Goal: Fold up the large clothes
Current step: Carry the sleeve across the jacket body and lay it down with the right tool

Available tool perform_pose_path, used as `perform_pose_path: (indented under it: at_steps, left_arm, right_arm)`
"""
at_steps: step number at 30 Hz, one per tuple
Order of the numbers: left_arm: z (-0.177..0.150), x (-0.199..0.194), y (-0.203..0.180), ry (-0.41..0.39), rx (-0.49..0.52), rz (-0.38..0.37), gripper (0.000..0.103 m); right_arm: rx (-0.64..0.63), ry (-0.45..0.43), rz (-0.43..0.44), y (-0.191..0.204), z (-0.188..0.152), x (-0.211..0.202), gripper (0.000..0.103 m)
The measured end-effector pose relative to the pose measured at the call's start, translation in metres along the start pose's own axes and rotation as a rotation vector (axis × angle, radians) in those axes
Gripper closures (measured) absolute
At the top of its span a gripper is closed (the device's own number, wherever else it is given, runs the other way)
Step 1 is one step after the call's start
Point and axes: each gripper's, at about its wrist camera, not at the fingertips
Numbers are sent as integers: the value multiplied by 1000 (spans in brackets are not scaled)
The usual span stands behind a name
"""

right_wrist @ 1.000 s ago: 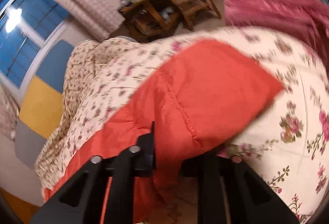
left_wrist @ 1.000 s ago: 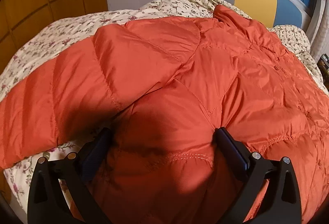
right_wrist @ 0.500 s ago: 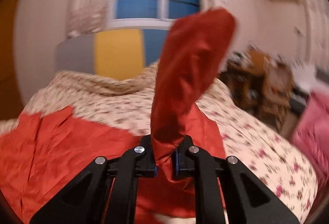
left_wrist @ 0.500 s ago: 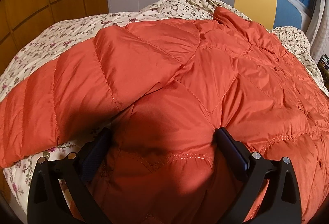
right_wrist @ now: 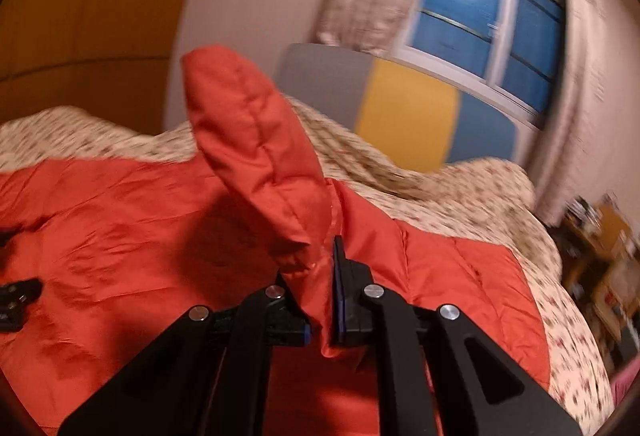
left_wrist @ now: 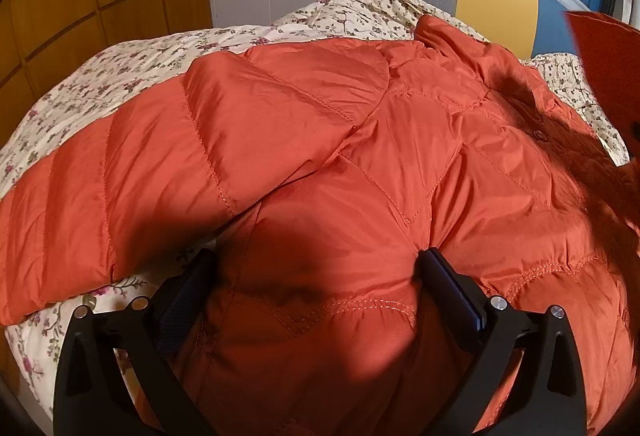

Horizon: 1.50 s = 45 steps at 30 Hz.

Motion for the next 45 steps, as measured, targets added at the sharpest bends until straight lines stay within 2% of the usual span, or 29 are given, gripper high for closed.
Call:
perform_pose_path:
  at_steps: [5, 8, 10, 14, 15, 16, 17, 18, 20, 23, 25, 27, 29, 31, 32, 33, 34, 35, 36, 38, 39, 41, 42, 43, 45]
  left_arm:
    - [0, 0, 0, -4, 1, 2, 3]
    - [0, 0, 0, -4, 1, 2, 3]
    - [0, 0, 0, -4, 1, 2, 3]
    - [0, 0, 0, -2, 2, 3, 3]
    - [1, 0, -1, 0, 3, 5, 3]
    - [2, 0, -1, 3, 6, 10, 3]
    - [4, -2, -3, 6, 12, 18, 3]
    - [5, -5, -4, 12, 23, 29, 3]
    - [8, -18, -6, 3, 35, 18, 3]
    - [18, -65, -12, -156, -27, -54, 3]
    - [27, -80, -25, -202, -31, -92, 3]
    - [36, -82, -50, -192, 10, -146, 3]
    - [38, -75, -76, -193, 74, -165, 3]
    - [35, -61, -102, -180, 149, -172, 3]
    - [32, -47, -117, -149, 197, -181, 3]
    - [30, -38, -125, -129, 227, -179, 3]
    - [26, -24, -133, -108, 265, -160, 3]
    - [24, -6, -141, -90, 304, -109, 5]
    - [24, 3, -144, -83, 319, -71, 8]
    - [29, 25, -139, -39, 299, -35, 8]
    - [36, 35, -133, -9, 262, -35, 8]
    - [44, 43, -125, -1, 229, -30, 8]
    - [46, 47, -122, -12, 233, -32, 3]
    - [44, 49, -120, -11, 236, -40, 3]
    - [46, 61, -115, 35, 212, -82, 3]
  right_arm:
    - [-191, -9, 158, 59, 12, 20, 95]
    - [-311, 28, 237, 86, 0, 34, 95]
    - [-380, 60, 254, 101, -4, 44, 90]
    - [-477, 101, 210, 118, -9, 58, 85]
    - [-472, 102, 216, 115, -8, 60, 75]
    - [-456, 106, 226, 111, -6, 61, 67]
    - [-410, 108, 241, 103, -2, 58, 47]
    - [-343, 88, 275, 88, 3, 51, 39]
    - [-225, 42, 329, 62, 9, 29, 39]
    - [-57, -1, 337, 13, 2, 1, 36]
    - [74, -12, 314, -23, -9, -6, 36]
    - [265, 2, 282, -69, -22, -2, 36]
    - [443, 19, 227, -112, -42, 5, 36]
    - [531, 63, 154, -139, -54, 15, 37]
    - [565, 104, 112, -152, -61, 24, 45]
    - [591, 147, 87, -161, -68, 35, 59]
    - [604, 176, 82, -167, -71, 42, 63]
    - [616, 214, 87, -172, -76, 55, 66]
    - [617, 232, 92, -175, -78, 65, 68]
    - [583, 257, 92, -175, -78, 83, 68]
    - [560, 264, 93, -174, -75, 93, 68]
    - [531, 292, 95, -169, -77, 108, 68]
    - [527, 317, 91, -160, -87, 107, 70]
    - [525, 348, 87, -155, -92, 114, 70]
    - [531, 387, 109, -146, -110, 132, 69]
Point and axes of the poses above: each gripper's, at about its wrist camera, not at the fingertips, and x roughly the way its jaws point, y to its left, z to its top, and after that the axes turned 14 degrees about -x, right-handed
